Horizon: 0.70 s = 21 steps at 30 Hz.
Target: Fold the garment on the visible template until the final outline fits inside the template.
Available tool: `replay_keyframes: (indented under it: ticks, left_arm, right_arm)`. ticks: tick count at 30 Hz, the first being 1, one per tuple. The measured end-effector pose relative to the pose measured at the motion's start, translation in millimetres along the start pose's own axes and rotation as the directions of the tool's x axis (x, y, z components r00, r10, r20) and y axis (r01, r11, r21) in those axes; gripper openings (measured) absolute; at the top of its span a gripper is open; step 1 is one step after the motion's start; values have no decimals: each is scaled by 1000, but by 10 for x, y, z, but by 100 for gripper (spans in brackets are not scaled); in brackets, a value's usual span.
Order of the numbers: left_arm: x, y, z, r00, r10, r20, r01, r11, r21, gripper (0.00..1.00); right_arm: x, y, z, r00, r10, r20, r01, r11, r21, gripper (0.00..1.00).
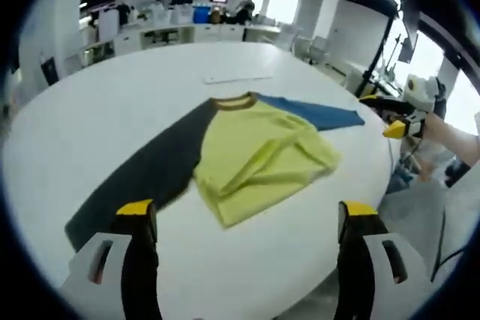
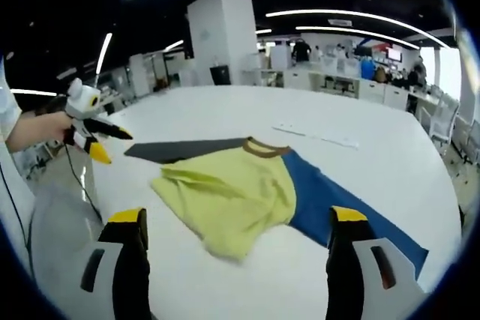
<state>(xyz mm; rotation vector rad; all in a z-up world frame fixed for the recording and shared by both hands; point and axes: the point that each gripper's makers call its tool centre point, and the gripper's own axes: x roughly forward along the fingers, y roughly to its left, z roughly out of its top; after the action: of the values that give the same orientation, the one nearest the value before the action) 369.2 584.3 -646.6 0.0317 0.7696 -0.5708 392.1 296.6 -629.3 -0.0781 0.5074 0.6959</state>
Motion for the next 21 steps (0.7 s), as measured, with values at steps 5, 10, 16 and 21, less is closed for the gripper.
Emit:
replay_keyframes:
  ticks: [5,10,16,21]
  left_arm:
    - [-53,-64,-46,1000,-10,-3,10,1000,-9,97]
    - [-120,-130,-89,1000,-17,0,17,1000,-20,96]
    - [-227,-174,-146,1000,-15,1,15,1000,-16,96]
    - [-323,-202,-179,1000,-7,7,7,1000,-16,97]
  right_arm:
    - [-73,47,-11,1000,2,-3,-2,1000,4,100]
    - [-168,74,-19,1000,-6,8,6,1000,18,100]
    - [-309,73,-46,1000,-26,12,26,999,25,100]
    - [-408,64,-83,999,-40,16,39,998,39,100]
